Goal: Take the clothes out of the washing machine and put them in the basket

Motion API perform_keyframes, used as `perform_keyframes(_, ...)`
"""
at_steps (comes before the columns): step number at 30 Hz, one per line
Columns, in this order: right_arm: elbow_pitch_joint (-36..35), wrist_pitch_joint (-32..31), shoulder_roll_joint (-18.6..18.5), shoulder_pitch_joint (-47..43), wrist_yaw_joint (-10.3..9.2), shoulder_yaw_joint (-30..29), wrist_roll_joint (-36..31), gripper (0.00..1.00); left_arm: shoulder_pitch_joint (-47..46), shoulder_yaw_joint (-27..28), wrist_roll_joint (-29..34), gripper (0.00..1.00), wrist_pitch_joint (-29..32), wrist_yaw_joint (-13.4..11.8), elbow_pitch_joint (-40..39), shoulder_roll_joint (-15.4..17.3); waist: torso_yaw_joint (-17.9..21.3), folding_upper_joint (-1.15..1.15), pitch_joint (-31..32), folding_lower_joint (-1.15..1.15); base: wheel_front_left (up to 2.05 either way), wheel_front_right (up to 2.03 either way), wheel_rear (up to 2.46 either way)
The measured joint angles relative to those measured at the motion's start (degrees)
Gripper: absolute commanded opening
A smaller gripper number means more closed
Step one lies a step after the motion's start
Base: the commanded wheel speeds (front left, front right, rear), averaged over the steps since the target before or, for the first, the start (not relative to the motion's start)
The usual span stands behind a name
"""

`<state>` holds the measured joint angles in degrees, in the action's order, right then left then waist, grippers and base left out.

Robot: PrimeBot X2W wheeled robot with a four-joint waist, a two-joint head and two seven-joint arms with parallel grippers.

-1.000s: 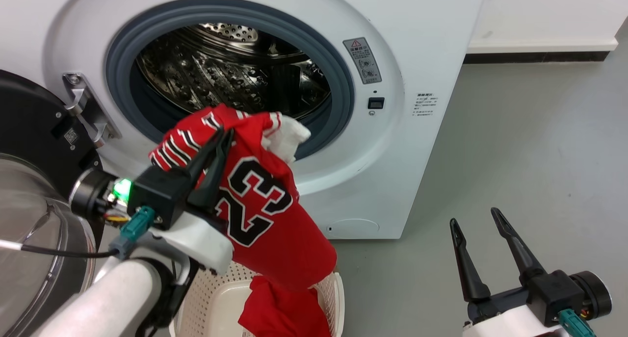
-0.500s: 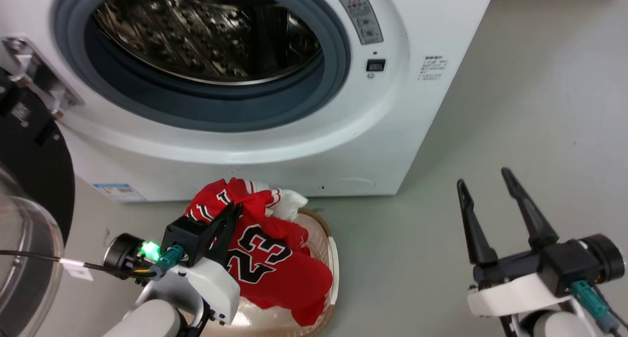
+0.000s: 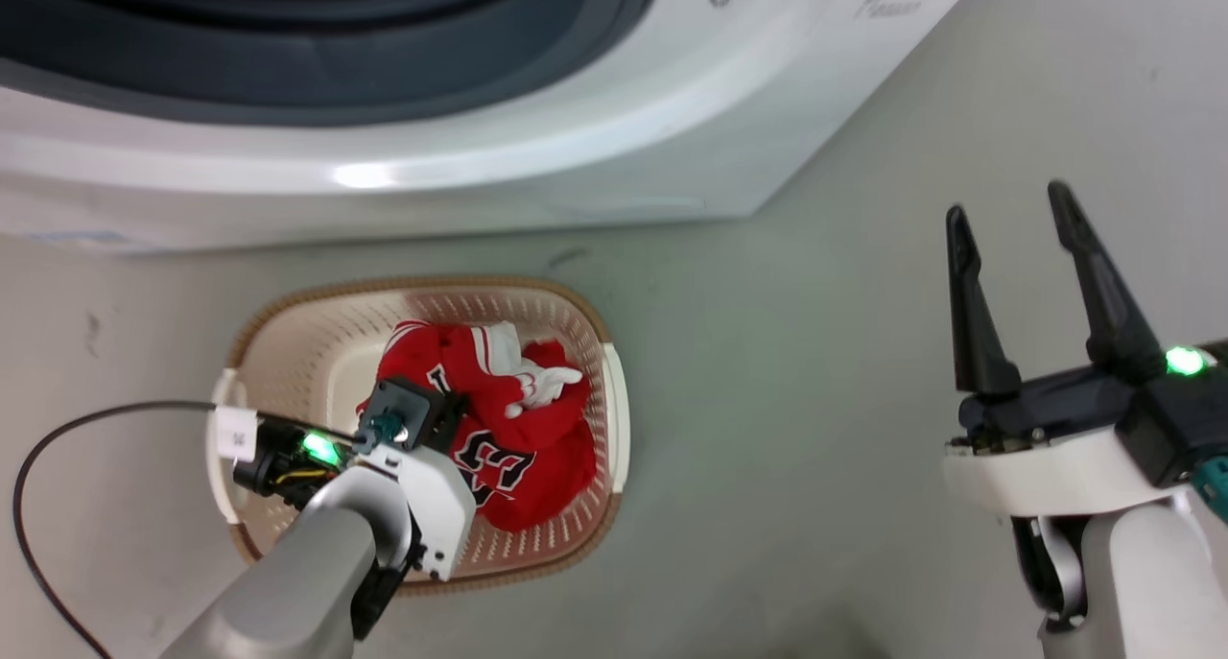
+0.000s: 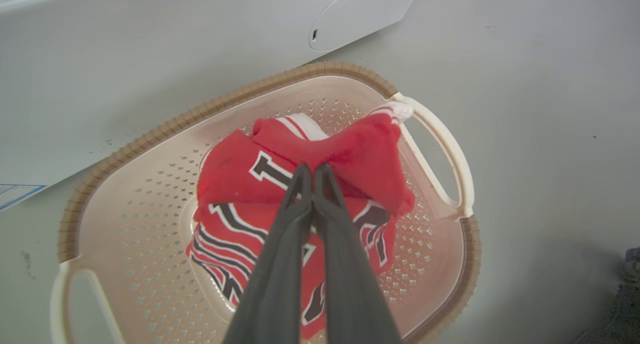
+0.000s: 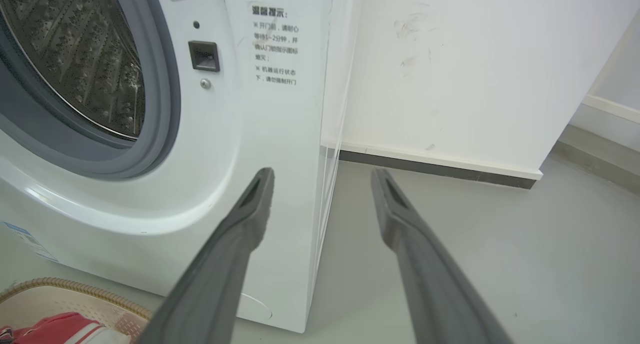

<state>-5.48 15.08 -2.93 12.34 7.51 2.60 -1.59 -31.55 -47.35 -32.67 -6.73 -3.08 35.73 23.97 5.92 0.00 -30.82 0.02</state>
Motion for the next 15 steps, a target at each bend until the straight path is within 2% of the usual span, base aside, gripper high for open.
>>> perform_keyframes(9,-1.5,0.0,0.0,3.5,0.00,-1.0,1.2,1.00,-10.4,-1.9,1.3,0.00,-0.2,4.4,21.2,-6.4,2.0,0.00,-10.4,0.00,0.00,0.00,0.00)
perform_keyframes(15,-1.7,0.0,0.0,4.6,0.00,-1.3,1.5,1.00,-14.8,-2.8,1.6,0.00,2.0,5.2,32.1,-9.3,2.6,0.00,-14.9,0.00,0.00,0.00,0.00)
